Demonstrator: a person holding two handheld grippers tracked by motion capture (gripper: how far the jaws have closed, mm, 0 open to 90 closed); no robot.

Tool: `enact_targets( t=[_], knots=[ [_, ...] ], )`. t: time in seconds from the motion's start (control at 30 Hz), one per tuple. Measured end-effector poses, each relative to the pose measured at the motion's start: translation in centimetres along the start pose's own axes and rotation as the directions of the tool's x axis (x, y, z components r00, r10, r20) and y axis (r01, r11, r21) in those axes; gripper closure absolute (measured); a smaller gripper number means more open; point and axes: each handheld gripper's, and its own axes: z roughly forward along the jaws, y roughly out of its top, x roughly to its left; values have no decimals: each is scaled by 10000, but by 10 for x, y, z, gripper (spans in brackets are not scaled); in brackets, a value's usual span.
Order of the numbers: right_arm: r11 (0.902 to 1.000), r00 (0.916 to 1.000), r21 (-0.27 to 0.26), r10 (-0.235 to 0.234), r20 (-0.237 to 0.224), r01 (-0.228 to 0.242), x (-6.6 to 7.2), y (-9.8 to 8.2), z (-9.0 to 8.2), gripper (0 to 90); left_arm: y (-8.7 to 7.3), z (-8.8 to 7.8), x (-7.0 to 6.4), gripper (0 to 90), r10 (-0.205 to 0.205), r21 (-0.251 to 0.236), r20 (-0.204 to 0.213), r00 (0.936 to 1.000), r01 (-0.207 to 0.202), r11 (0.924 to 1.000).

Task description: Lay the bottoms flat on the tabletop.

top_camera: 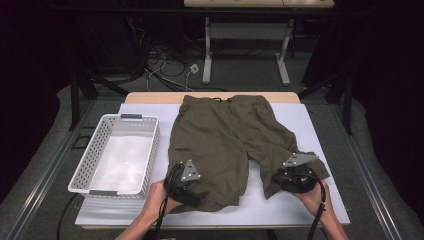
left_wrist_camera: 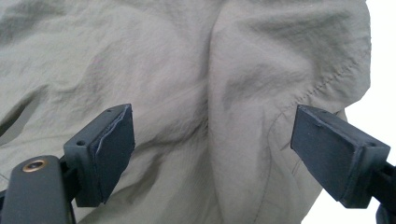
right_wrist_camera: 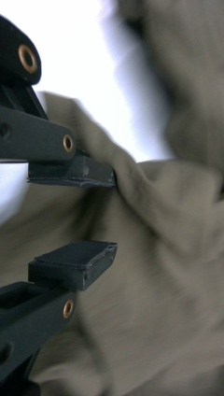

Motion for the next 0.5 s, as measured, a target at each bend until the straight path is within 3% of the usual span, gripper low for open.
enact_targets(
  t=[0.07,0.2,0.23,0.37,0.5],
  knots=[
    [9998,9995,68,-199,-225,201,8,4,11,622,0,2,0,136,13,-20,-46,10000,-13,10000],
    [9871,9953,1369,-752,-617,831,18,4,38,580,0,3,-2,136,32,33,-11,10000,-32,10000],
    [9871,9965,1458,-573,-610,657,19,3,40,571,0,2,-2,135,42,6,-26,10000,-42,10000],
    [9984,9955,564,-16,-943,69,15,4,23,482,-1,1,-2,136,-3,3,-12,10000,3,10000],
    [9972,9906,728,-58,-1367,159,24,5,28,368,-1,3,-6,136,135,159,135,9998,-137,9998]
  ],
)
